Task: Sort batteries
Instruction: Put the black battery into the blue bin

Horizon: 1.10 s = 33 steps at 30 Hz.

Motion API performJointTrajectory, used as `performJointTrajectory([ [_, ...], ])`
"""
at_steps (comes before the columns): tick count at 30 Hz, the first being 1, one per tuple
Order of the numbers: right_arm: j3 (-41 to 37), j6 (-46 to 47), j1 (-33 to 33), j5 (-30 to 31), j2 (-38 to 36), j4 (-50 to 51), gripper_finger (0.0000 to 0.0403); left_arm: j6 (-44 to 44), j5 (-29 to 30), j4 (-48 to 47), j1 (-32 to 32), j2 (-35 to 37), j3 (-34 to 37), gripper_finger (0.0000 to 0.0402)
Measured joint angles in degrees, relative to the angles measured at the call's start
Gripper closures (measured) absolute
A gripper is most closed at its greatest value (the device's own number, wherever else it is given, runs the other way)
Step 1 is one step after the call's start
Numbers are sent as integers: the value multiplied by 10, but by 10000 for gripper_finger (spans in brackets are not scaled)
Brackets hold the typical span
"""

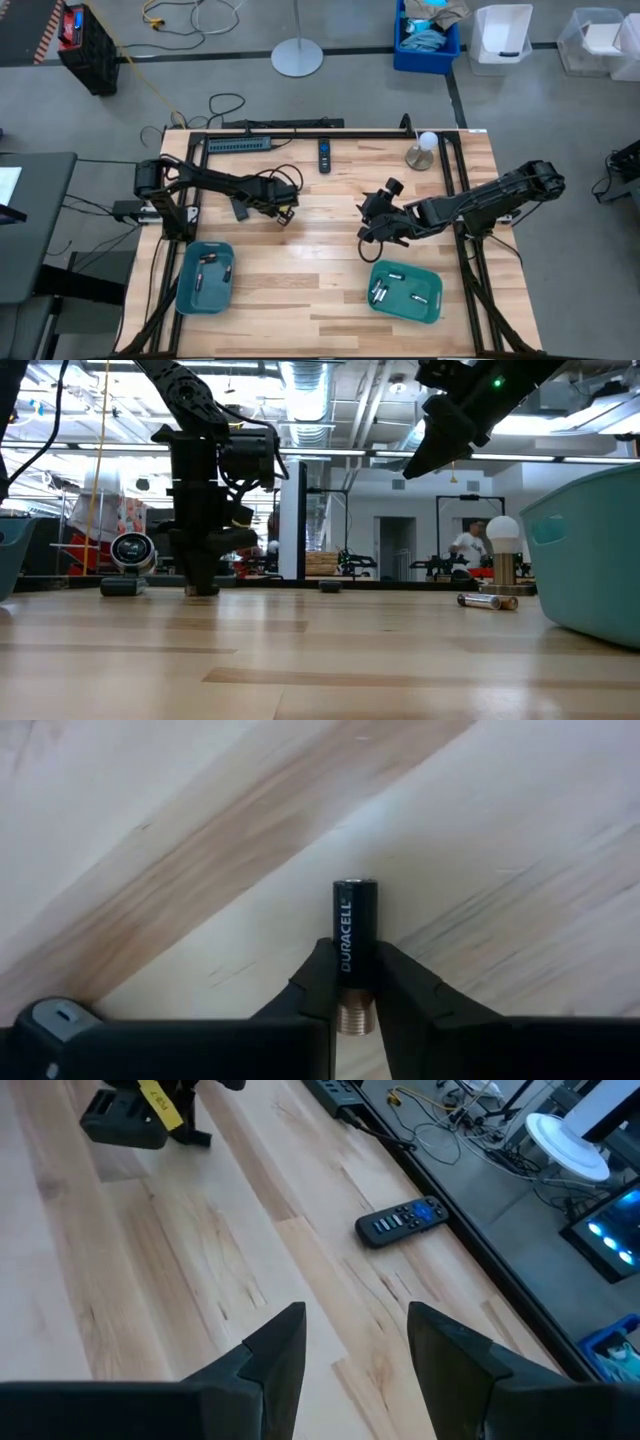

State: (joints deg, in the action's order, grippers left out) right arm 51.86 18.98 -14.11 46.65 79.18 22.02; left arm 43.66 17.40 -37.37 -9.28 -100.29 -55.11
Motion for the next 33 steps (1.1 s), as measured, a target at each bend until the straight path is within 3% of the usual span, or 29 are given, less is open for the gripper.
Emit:
performJointTrajectory([
  [9, 0, 0, 0, 0, 0, 0, 212, -51, 25, -14, 15, -3, -14, 365],
  [21, 0, 0, 0, 0, 0, 0, 212, -129, 49, -16, 63, 0, -110, 365],
  [33, 0, 0, 0, 0, 0, -3, 212, -137, 112, -55, 169, 118, -122, 365],
])
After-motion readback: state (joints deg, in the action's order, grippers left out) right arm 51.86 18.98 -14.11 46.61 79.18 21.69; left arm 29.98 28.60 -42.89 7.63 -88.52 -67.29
